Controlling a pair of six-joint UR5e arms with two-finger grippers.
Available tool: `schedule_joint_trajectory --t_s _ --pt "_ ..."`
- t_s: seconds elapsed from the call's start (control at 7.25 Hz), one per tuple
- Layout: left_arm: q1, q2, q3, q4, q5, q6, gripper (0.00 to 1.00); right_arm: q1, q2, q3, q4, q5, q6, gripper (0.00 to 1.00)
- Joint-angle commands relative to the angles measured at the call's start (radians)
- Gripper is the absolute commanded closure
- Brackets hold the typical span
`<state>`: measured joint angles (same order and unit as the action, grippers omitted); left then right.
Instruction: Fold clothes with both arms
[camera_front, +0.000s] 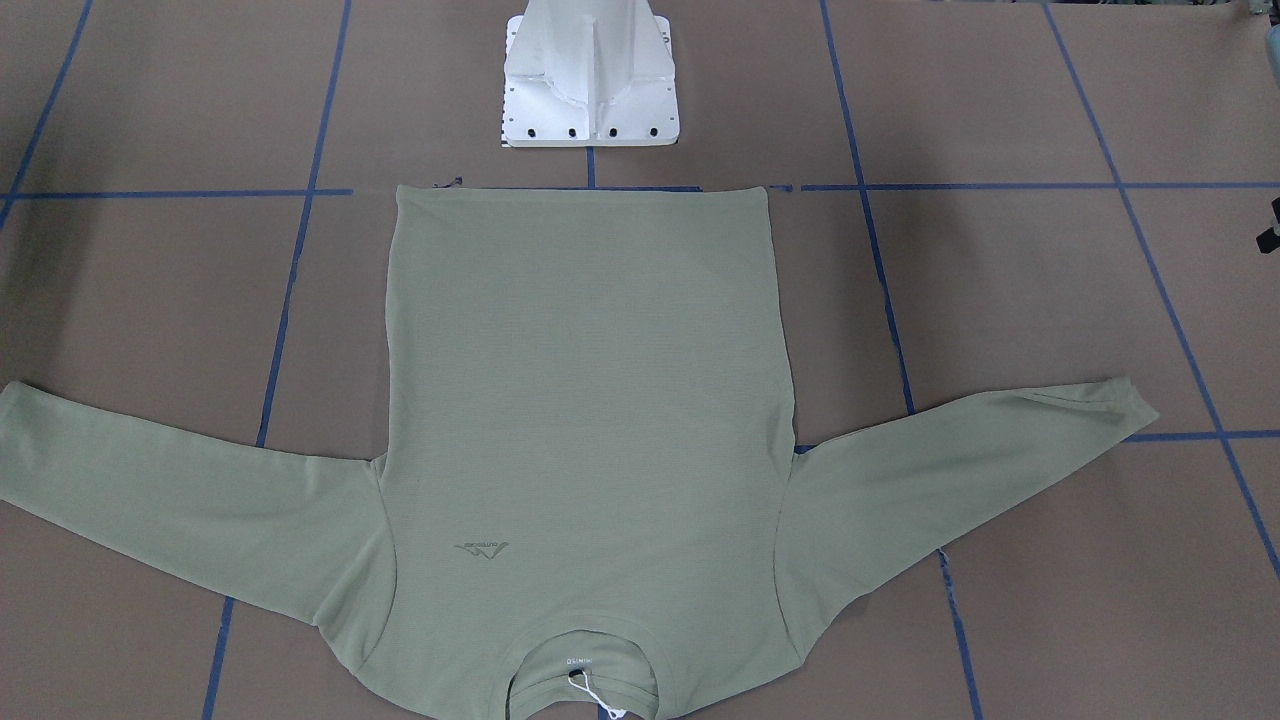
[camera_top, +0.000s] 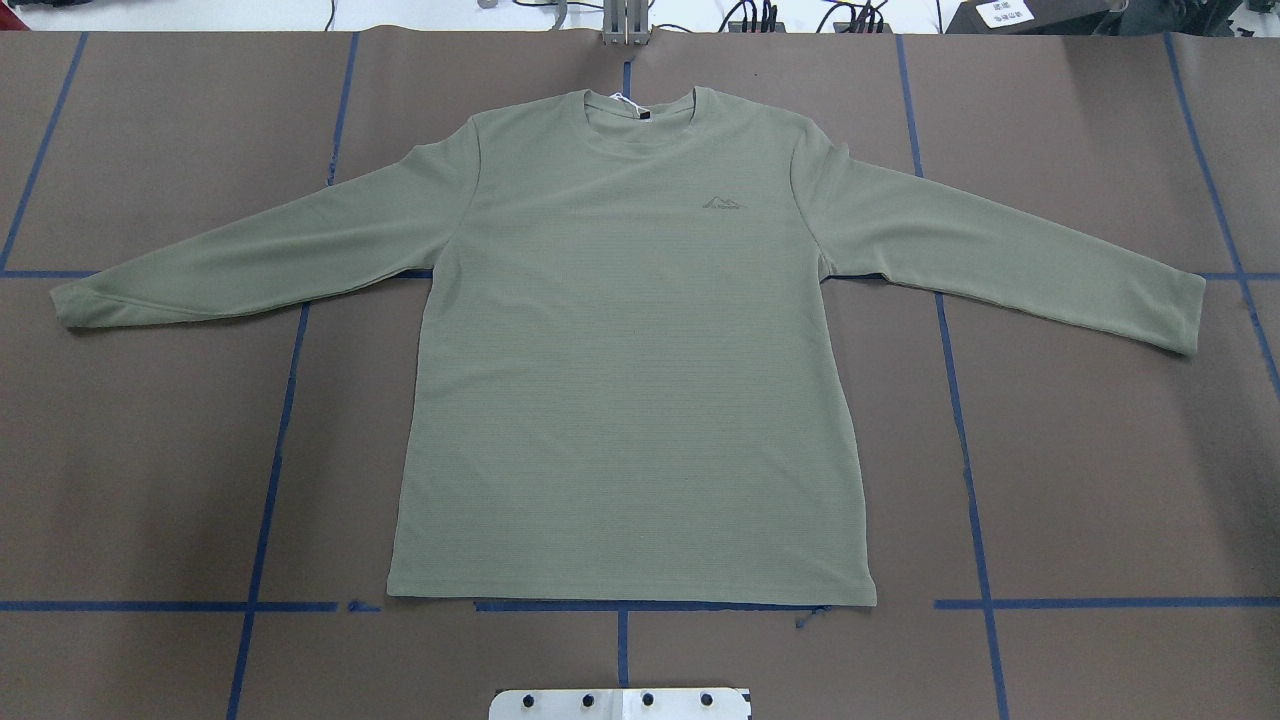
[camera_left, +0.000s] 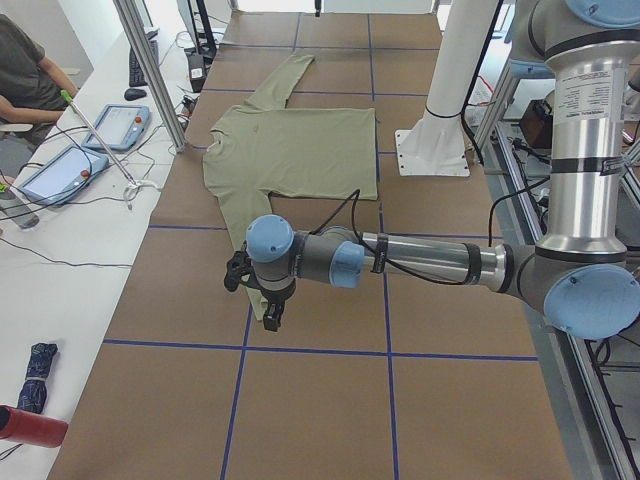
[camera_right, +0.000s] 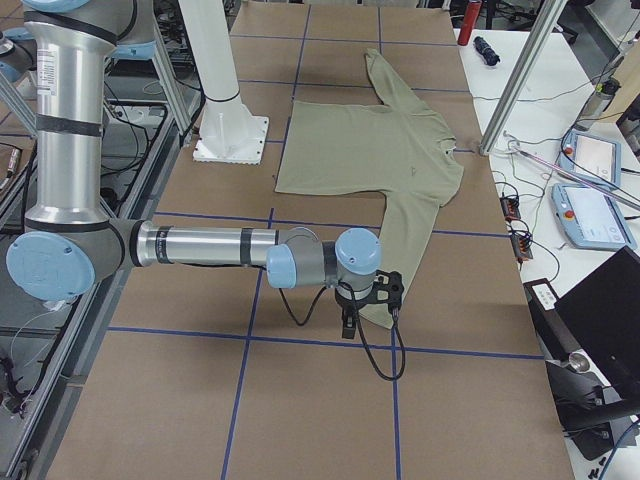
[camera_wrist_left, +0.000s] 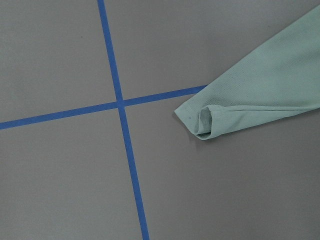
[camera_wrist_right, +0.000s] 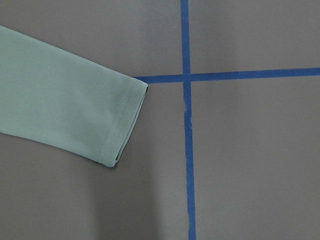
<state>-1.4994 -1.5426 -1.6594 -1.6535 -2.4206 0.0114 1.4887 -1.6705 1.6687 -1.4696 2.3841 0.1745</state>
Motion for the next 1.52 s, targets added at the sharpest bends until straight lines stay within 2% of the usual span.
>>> schedule_joint_trajectory --t_s 0.0,0.41,0.55,0.83,1.1,1.24,1.38 --pt "-0.002 -0.027 0.029 -0.002 0.008 -0.007 0.0 -0.014 -0.001 -0.004 -0.03 -0.002 -0.038 0.0" --pt "-0.002 -0.013 0.03 0.001 0.037 -0.013 0.0 -0.015 0.005 -0.006 -0.031 -0.002 -0.039 0.0" --pt "0.001 -0.019 0.026 0.0 0.04 -0.013 0.0 -0.059 0.006 -0.004 -0.032 -0.003 -0.065 0.0" --pt "0.002 -0.02 0.026 0.003 0.035 -0.013 0.0 -0.067 0.009 0.003 -0.031 -0.072 -0.101 0.0" --pt "0.002 -0.022 0.024 -0.005 0.028 -0.018 0.0 -0.068 0.005 0.006 -0.026 -0.051 -0.115 0.0" --pt "0.004 -0.027 0.03 -0.011 0.031 -0.019 0.0 -0.068 -0.001 -0.013 -0.018 0.025 -0.109 0.0" --pt "0.001 -0.011 0.023 -0.094 0.026 -0.016 0.0 -0.077 0.018 -0.012 -0.017 0.061 -0.102 0.0"
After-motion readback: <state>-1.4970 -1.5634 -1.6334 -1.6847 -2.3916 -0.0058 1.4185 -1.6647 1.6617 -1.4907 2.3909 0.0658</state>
